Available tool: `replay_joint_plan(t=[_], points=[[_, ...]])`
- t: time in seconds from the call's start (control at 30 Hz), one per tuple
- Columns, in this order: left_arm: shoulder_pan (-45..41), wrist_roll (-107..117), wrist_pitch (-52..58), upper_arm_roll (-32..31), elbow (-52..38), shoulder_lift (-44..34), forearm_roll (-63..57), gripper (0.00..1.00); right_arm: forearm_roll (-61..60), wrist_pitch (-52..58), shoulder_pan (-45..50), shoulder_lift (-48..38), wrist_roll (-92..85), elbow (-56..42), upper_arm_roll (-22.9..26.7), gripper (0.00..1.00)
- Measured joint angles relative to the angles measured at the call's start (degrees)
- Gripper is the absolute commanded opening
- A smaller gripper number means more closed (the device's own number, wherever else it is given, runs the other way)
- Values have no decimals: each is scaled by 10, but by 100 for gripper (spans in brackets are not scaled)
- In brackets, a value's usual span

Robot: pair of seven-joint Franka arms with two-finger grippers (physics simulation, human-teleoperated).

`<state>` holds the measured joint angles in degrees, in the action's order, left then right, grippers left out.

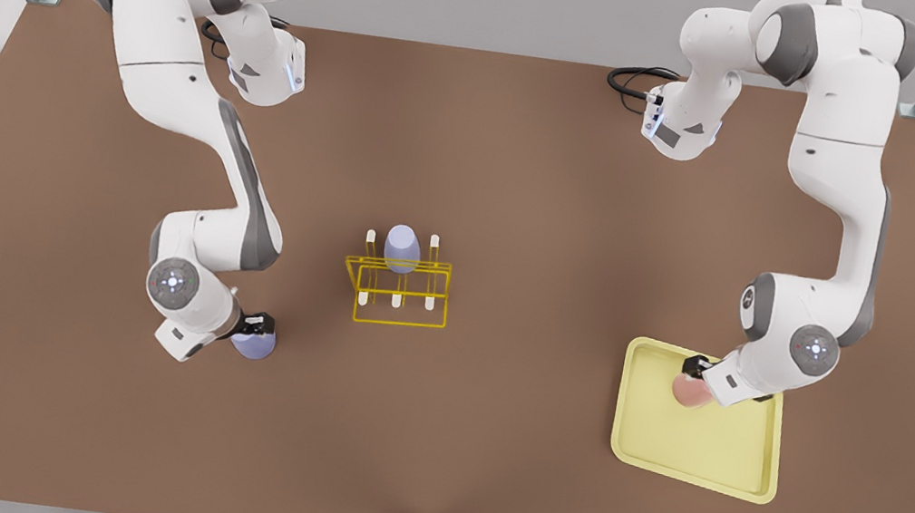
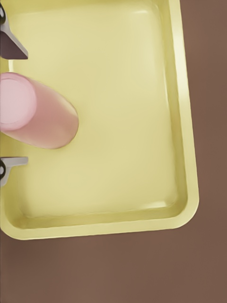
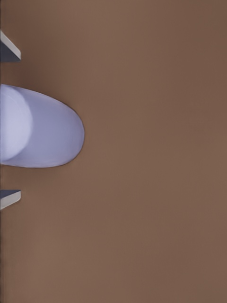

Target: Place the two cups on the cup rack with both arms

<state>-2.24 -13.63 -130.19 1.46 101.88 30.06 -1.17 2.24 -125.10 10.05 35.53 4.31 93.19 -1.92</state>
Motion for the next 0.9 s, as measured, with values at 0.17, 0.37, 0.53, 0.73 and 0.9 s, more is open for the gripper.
replay_joint_plan(t=[0.17, 0.37, 0.53, 0.73, 0.9], points=[[2, -12, -8, 0, 5, 12, 0, 100, -1, 10, 0, 16, 10, -2, 0, 100], [8, -23, -19, 1, 16, 17, 0, 100, -1, 15, -1, 32, 17, -8, 0, 100], [9, -30, -34, 1, 28, 26, 0, 100, -1, 17, -1, 45, 22, -20, 0, 100], [10, -36, -53, 1, 31, 39, 0, 100, -3, 4, 0, 44, 27, 4, 0, 100], [11, -40, -63, 1, 31, 43, 0, 100, -2, -7, 0, 43, 30, 5, 0, 100]])
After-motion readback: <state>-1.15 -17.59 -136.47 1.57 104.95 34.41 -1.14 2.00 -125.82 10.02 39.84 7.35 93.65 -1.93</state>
